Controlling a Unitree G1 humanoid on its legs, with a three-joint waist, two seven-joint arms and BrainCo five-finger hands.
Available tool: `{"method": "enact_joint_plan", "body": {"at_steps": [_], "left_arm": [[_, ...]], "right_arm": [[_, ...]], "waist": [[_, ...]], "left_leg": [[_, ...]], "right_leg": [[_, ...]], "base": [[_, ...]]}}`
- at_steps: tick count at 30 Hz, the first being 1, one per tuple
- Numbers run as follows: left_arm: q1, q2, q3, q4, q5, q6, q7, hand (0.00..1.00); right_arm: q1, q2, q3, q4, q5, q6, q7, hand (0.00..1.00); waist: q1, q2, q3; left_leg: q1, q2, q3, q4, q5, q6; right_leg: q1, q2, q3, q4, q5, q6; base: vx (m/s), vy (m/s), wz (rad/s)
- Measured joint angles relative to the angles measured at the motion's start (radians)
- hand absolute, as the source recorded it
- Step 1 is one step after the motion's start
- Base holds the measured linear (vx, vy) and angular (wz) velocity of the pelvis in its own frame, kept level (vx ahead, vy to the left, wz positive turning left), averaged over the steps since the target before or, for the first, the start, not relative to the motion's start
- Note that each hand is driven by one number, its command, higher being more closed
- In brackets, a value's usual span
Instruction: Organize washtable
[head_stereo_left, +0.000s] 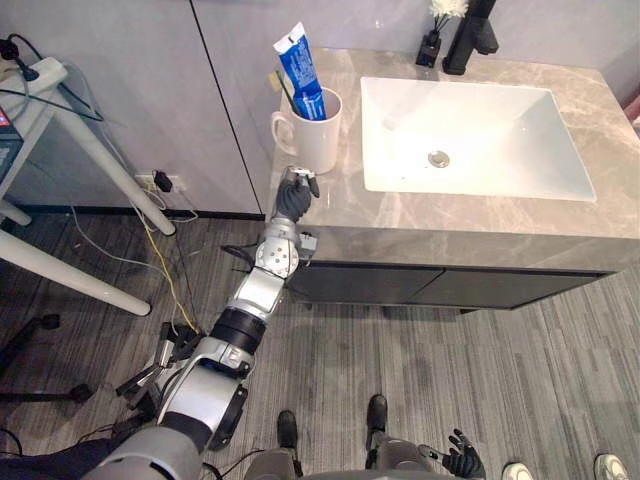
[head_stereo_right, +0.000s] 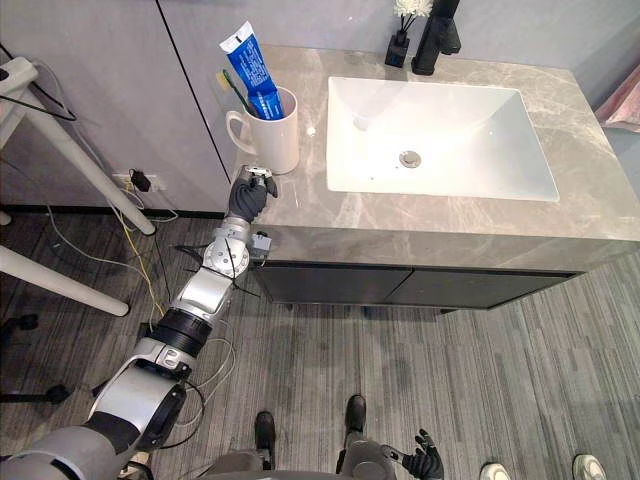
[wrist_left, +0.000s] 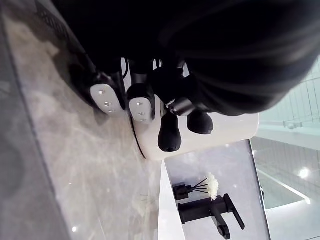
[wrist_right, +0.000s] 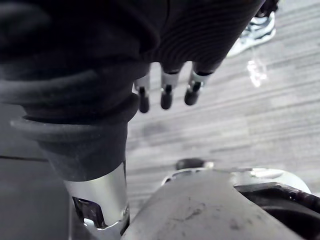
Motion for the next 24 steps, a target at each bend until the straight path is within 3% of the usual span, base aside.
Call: {"method": "enact_joint_plan", "body": {"at_steps": [7,12,24], "left_arm": [[-0.002,0.005,0.0,0.01,-0.001,-0.01,0.0,1.0],[-0.101,0.005,0.013,0.109,-0.007,-0.012,0.02,1.0],[-0.25,-0.033,0.013,0.136,-0.087,-0.002,0.019,1.0]], "right_arm": [[-0.009,-0.001,0.006,0.018,0.0,-0.01,0.0,0.0],[-0.02,-0.003,0.014,0.027,-0.001,-0.011,-0.001,0.0],[-0.026,-0.008,0.046,-0.003,0.001,-0.012,-0.002,0.0]], "waist": [[-0.002,-0.005,0.003],[-0.004,-0.019,0.024],[-0.002,-0.037,0.072]], "left_leg": [[0.0,-0.002,0.0,-0.001,0.0,0.0],[0.0,-0.002,0.001,0.0,0.0,0.001],[-0.042,-0.003,-0.006,0.009,0.001,0.001]], "right_leg": [[0.0,0.001,0.0,-0.001,0.0,0.0],[-0.001,0.001,0.001,-0.001,0.001,-0.001],[-0.041,-0.004,0.014,0.007,0.005,0.003]], "base": [[0.0,0.0,0.0],[0.0,0.0,0.0],[0.0,0.0,0.0]]}}
